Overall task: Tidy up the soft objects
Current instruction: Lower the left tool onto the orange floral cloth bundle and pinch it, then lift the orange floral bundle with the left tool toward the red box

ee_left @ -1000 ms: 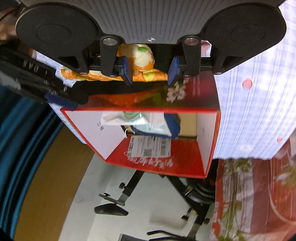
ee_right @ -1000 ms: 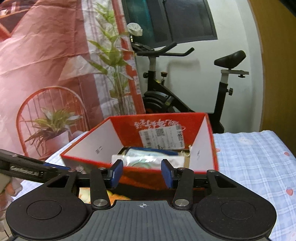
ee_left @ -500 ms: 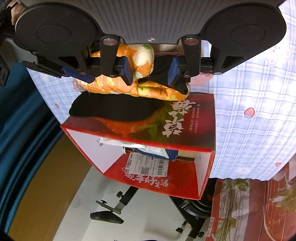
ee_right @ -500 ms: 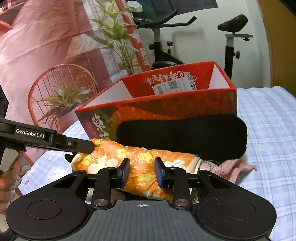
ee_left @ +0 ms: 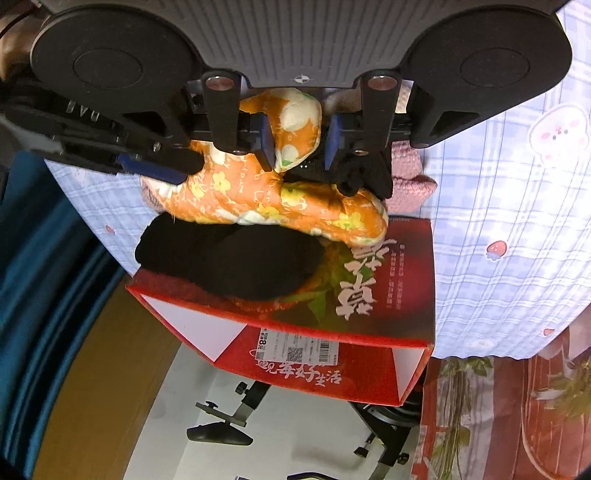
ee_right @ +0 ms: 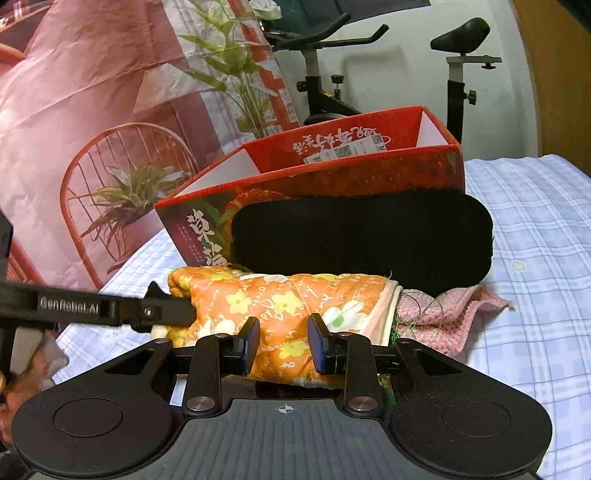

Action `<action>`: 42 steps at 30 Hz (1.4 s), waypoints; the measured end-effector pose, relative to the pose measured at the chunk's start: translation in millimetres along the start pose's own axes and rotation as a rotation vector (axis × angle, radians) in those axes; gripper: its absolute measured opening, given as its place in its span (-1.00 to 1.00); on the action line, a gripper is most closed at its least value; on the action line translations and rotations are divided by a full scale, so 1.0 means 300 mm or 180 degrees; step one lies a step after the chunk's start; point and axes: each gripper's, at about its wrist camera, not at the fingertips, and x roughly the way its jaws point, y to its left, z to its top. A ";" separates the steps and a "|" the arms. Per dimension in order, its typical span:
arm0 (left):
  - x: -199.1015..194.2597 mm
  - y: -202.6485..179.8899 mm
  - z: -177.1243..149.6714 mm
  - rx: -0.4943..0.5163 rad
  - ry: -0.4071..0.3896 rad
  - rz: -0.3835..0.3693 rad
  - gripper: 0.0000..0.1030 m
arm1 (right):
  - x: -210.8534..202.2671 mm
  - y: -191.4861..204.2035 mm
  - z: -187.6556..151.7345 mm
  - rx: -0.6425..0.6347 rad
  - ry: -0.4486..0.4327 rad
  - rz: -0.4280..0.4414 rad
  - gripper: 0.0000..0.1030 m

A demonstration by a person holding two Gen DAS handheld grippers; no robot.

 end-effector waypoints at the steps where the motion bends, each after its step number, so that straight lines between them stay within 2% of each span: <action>1: 0.002 0.001 -0.009 -0.0008 -0.0007 0.0006 -0.41 | -0.002 -0.002 0.002 0.0005 -0.0006 -0.0001 -0.47; 11: 0.006 0.002 -0.083 -0.0056 0.0022 0.0003 -0.41 | -0.056 -0.020 0.017 0.0064 -0.0323 -0.0204 -0.42; 17: -0.016 0.020 -0.115 -0.0188 0.0003 -0.0049 -0.39 | -0.034 -0.033 0.002 0.0043 -0.0243 -0.0281 -0.39; 18: -0.029 0.026 -0.113 -0.0232 -0.0029 -0.0075 -0.36 | -0.024 -0.035 0.000 0.0022 -0.0187 -0.0282 -0.38; 22: -0.097 0.062 -0.103 -0.0461 -0.0244 -0.0101 -0.03 | -0.002 -0.047 -0.020 0.0039 -0.0047 -0.0269 -0.38; 27: -0.168 0.117 -0.053 -0.0718 -0.0542 0.0064 0.20 | 0.009 -0.039 -0.033 0.0012 0.0003 -0.0283 -0.38; 32: -0.096 0.145 0.012 -0.0815 -0.0441 0.0130 0.23 | 0.017 -0.034 -0.034 0.0020 0.0022 -0.0283 -0.38; 35: -0.069 0.131 0.011 -0.0825 -0.0386 0.0063 0.19 | 0.013 -0.038 -0.033 0.0019 0.0033 -0.0283 -0.38; 36: -0.066 0.119 0.013 -0.0790 -0.0392 0.0042 0.05 | 0.012 -0.040 -0.032 0.0020 0.0034 -0.0279 -0.38; 37: -0.073 0.102 0.011 -0.0713 -0.0405 0.0030 -0.32 | 0.010 -0.043 -0.031 0.0020 0.0036 -0.0274 -0.38; 38: -0.075 0.091 0.012 -0.0626 -0.0414 0.0075 -0.51 | 0.009 -0.044 -0.030 0.0025 0.0033 -0.0268 -0.38; 40: -0.101 0.068 0.010 -0.0441 -0.0486 0.0123 -0.65 | 0.006 -0.046 -0.028 0.0049 0.0019 -0.0258 -0.37; 42: -0.144 0.054 0.003 -0.0364 -0.0595 0.0101 -0.68 | 0.000 -0.045 -0.026 0.0053 -0.0011 -0.0238 -0.36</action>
